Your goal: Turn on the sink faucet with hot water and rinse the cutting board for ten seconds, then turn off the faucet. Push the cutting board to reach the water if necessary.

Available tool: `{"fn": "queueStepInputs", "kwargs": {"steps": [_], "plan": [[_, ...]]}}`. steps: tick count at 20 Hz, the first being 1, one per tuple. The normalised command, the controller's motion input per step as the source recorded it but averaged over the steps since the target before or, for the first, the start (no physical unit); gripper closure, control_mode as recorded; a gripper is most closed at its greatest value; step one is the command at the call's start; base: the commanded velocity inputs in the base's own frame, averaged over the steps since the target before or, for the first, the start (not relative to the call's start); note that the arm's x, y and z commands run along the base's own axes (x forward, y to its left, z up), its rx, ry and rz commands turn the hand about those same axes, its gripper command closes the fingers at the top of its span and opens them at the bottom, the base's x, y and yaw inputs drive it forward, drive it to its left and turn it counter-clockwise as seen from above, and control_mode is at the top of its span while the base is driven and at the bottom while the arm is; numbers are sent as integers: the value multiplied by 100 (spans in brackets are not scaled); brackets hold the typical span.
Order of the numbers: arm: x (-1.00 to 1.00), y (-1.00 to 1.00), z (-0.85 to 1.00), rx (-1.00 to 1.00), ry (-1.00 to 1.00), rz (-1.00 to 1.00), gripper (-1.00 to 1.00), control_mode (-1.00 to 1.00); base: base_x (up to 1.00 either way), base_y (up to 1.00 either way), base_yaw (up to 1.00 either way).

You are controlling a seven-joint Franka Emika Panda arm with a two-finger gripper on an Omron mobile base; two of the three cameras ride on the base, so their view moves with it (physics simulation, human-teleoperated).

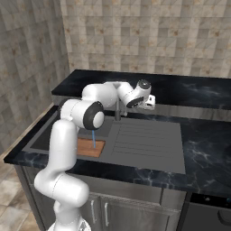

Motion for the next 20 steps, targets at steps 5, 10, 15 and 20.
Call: {"fn": "queueStepInputs", "kwargs": {"steps": [5, 10, 15, 20], "plan": [[0, 0, 0, 0, 0, 0, -100, -100, 0, 0, 0], [0, 0, 0, 0, 0, 0, -100, -100, 0, 0, 0], [0, 0, 0, 0, 0, 0, -100, -100, 0, 0, 0], [0, 0, 0, 0, 0, 0, -100, -100, 0, 0, 0]]}}
